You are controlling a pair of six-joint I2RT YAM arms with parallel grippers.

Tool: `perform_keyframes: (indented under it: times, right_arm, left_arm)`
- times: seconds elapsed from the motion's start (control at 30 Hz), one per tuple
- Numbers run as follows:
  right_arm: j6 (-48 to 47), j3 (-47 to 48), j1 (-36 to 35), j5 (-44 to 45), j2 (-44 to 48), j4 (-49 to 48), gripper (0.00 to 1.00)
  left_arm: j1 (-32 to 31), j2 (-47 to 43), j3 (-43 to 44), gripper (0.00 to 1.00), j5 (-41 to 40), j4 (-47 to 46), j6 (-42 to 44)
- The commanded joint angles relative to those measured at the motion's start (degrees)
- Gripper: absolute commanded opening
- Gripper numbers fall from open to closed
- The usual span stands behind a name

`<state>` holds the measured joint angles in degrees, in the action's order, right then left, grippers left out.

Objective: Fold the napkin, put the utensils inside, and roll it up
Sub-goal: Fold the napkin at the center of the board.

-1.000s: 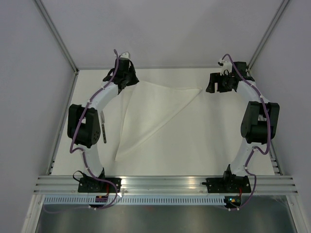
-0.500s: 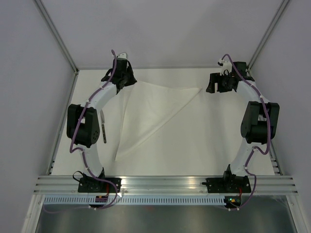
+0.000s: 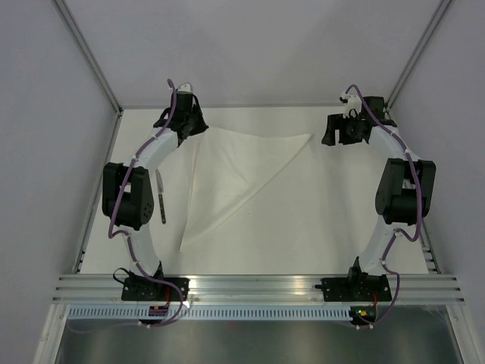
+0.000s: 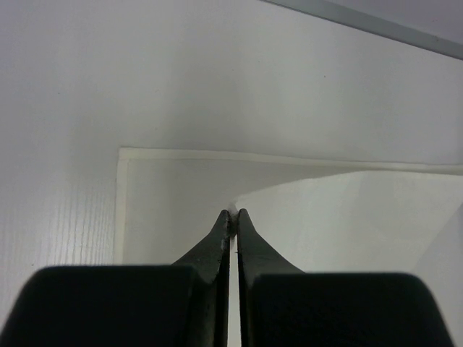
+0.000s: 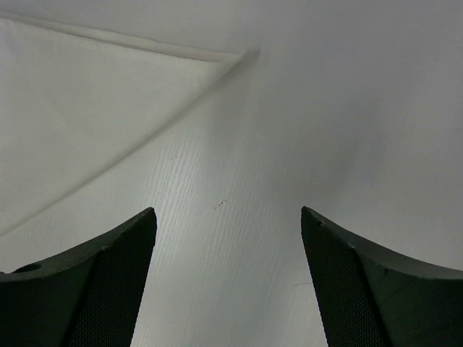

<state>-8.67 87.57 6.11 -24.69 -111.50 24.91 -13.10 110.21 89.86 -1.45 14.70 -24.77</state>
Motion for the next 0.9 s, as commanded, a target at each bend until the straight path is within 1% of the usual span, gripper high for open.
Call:
perform_keyframes:
  times: [0.0, 0.3, 0.6, 0.73, 0.87]
  right_arm:
    - [-0.8, 0.4, -0.3, 0.6, -0.5, 0.1, 0.86]
    - [-1.2, 0.2, -0.3, 1.0, -0.9, 0.1, 0.86]
    - [-1.9, 0.1, -0.2, 1.3, -1.6, 0.3, 0.86]
    - [-2.1, 0.1, -0.3, 1.4, -1.7, 0.3, 0.86]
    - [-2.2, 0.2, -0.2, 1.6, -1.7, 0.4, 0.85]
  left_arm:
    - [0.7, -0.4, 0.0, 0.02, -0.7, -0.3, -2.5]
    - [0.9, 1.1, 1.4, 0.02, -0.3, 0.2, -2.3]
    - [1.2, 5.4, 3.6, 0.02, -3.1, 1.6, -2.4]
    - [1.3, 6.2, 3.7, 0.02, -5.4, 2.0, -3.1]
    - [1.5, 5.7, 3.8, 0.02, -5.5, 2.0, -2.9]
